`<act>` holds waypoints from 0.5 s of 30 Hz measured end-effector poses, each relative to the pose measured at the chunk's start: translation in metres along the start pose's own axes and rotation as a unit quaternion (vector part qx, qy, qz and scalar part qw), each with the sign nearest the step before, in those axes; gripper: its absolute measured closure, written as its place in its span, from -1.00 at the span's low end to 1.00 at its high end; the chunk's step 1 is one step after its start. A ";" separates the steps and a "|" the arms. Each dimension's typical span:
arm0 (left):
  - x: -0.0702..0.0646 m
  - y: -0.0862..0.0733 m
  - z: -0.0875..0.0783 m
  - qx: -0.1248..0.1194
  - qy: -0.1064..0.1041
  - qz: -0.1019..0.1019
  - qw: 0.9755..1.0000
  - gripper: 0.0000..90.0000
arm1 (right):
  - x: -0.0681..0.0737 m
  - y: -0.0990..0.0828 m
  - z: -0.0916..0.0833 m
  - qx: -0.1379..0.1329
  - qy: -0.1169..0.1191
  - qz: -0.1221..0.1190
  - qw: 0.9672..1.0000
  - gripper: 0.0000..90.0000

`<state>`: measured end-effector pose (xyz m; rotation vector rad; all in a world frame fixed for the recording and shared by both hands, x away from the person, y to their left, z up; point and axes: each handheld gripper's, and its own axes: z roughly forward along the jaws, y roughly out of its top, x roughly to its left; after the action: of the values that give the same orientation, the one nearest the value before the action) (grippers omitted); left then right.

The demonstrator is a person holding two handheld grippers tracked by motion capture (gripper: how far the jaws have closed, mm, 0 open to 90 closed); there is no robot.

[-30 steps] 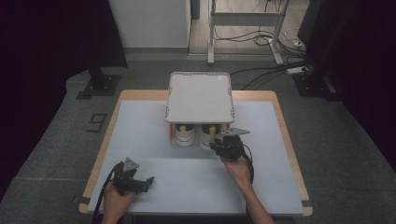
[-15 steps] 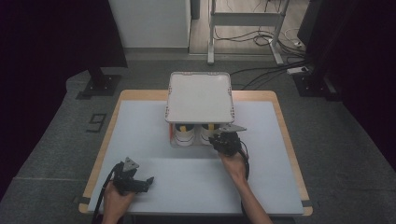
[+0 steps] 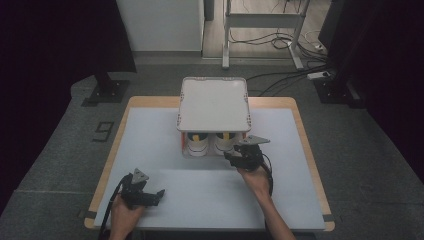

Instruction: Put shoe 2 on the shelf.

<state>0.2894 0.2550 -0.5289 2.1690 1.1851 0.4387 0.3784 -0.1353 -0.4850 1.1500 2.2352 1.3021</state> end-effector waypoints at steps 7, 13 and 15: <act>0.000 0.000 0.000 0.000 0.000 0.000 1.000 -1.00 | 0.000 0.002 -0.019 0.008 0.008 -0.014 1.000 -0.36; 0.000 0.000 0.000 0.000 0.000 0.000 1.000 -1.00 | 0.000 0.001 -0.039 0.009 0.011 -0.021 1.000 -0.48; 0.000 0.000 0.000 0.001 0.000 0.001 1.000 -1.00 | 0.000 0.000 -0.045 0.010 0.007 -0.027 1.000 -0.53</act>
<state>0.2895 0.2551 -0.5288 2.1711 1.1840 0.4385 0.3514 -0.1621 -0.4601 1.0832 2.2788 1.2732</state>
